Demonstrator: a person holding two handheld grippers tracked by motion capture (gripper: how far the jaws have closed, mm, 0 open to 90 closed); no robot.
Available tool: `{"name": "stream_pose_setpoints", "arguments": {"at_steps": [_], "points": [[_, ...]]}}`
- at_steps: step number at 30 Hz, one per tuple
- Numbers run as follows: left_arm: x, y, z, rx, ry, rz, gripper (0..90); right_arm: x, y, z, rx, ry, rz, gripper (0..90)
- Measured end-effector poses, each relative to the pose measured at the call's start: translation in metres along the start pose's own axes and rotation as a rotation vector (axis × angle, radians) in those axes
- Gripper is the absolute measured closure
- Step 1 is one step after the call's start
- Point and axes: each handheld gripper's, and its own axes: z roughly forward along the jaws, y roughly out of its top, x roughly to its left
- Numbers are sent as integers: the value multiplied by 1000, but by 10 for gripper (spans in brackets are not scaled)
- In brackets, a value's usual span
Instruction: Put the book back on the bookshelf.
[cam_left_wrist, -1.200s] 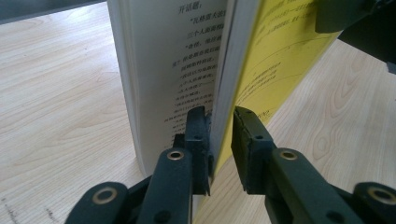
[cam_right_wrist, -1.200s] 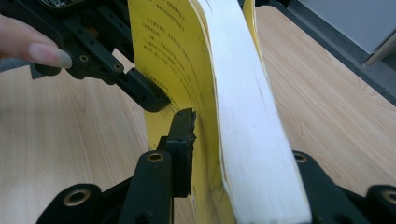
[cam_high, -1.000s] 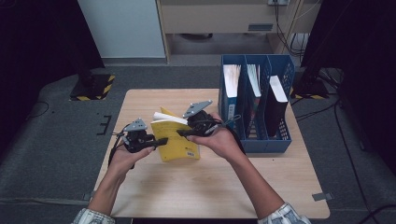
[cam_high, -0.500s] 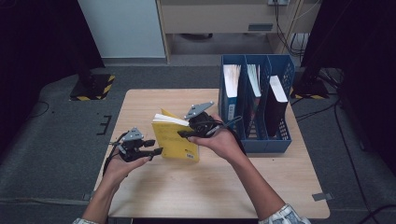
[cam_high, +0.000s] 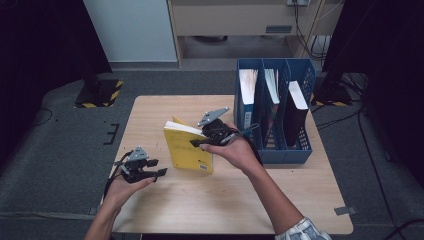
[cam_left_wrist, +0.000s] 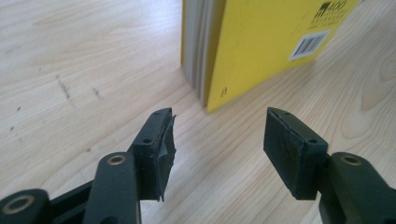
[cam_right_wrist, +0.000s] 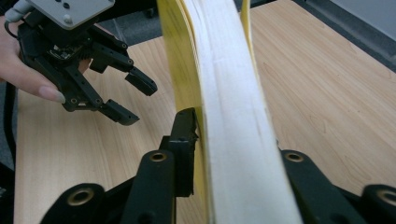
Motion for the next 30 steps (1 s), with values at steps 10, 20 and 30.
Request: {"name": "stream_pose_setpoints", "arguments": {"at_steps": [10, 20, 30], "points": [[22, -23, 6, 105, 89, -46, 312, -7, 0, -1, -9, -6, 67, 752], [30, -28, 10, 114, 118, -101, 96, -18, -3, -4, -51, -9, 204, 755], [35, -34, 13, 137, 142, -121, 56, -21, -5, -24, -78, -22, 255, 755]]}}
